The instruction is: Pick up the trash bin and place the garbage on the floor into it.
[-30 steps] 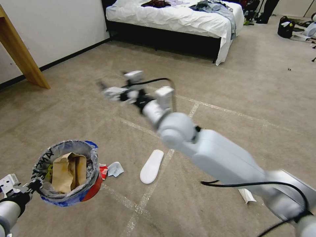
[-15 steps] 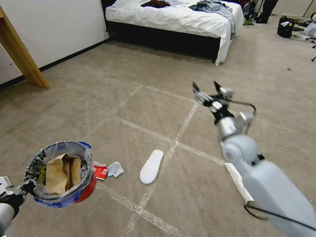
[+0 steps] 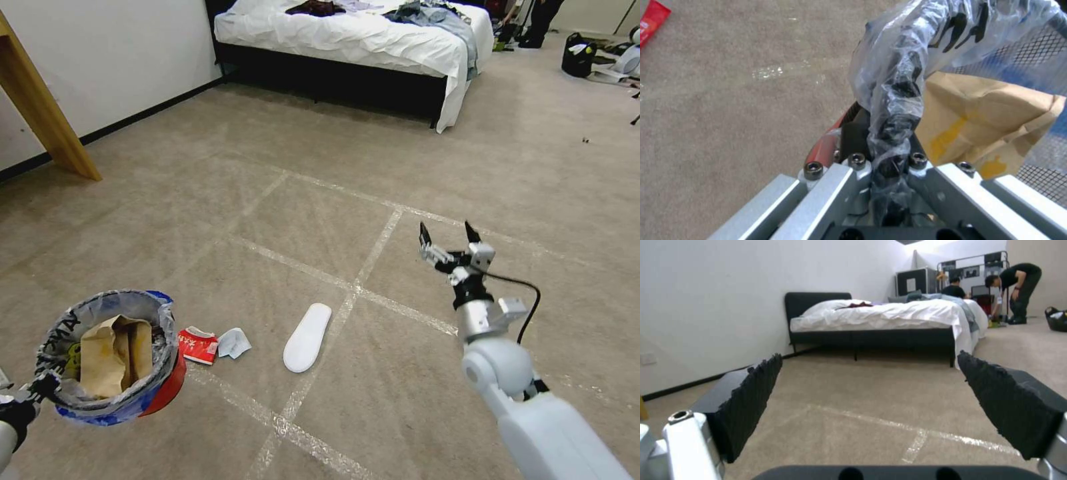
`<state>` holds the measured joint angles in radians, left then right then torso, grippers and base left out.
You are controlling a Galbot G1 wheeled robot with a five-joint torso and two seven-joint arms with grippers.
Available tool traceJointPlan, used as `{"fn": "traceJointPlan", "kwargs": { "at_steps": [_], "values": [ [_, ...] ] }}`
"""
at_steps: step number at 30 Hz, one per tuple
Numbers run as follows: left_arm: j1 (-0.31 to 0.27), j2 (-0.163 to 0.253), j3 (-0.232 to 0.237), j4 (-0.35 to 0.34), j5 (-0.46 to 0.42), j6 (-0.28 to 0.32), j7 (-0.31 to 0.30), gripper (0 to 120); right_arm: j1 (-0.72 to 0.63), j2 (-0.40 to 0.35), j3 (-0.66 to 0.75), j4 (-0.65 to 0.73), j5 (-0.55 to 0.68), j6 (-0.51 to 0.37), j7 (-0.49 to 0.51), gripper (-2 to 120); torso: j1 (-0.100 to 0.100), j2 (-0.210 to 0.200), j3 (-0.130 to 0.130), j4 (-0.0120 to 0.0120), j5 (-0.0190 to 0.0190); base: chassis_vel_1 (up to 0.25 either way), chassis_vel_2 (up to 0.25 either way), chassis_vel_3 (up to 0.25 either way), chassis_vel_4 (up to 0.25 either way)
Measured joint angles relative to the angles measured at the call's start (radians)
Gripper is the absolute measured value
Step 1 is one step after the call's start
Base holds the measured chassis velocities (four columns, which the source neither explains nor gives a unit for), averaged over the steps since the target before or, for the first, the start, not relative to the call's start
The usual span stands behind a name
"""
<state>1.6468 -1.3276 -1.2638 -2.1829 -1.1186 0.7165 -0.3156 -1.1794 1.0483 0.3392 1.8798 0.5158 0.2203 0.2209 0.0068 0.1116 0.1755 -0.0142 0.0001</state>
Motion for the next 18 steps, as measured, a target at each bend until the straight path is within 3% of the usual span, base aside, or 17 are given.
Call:
{"fn": "traceJointPlan", "kwargs": {
  "at_steps": [11,18],
  "values": [
    [0.002,-0.005,-0.001,-0.005,-0.011,-0.001,0.002,0,-0.061,-0.007,0.003,0.003,-0.003,0.058,-0.031,100,0.0,0.0,0.0,0.0001,0.0,0.0,0.0,0.0,0.0],
    [-0.004,-0.01,-0.004,-0.013,-0.019,-0.001,0.001,0,-0.068,0.032,-0.02,-0.003,-0.022,0.079,-0.048,100,0.0,0.0,0.0,0.0,-0.0001,0.0,0.0,0.0,0.0]
  ]
}}
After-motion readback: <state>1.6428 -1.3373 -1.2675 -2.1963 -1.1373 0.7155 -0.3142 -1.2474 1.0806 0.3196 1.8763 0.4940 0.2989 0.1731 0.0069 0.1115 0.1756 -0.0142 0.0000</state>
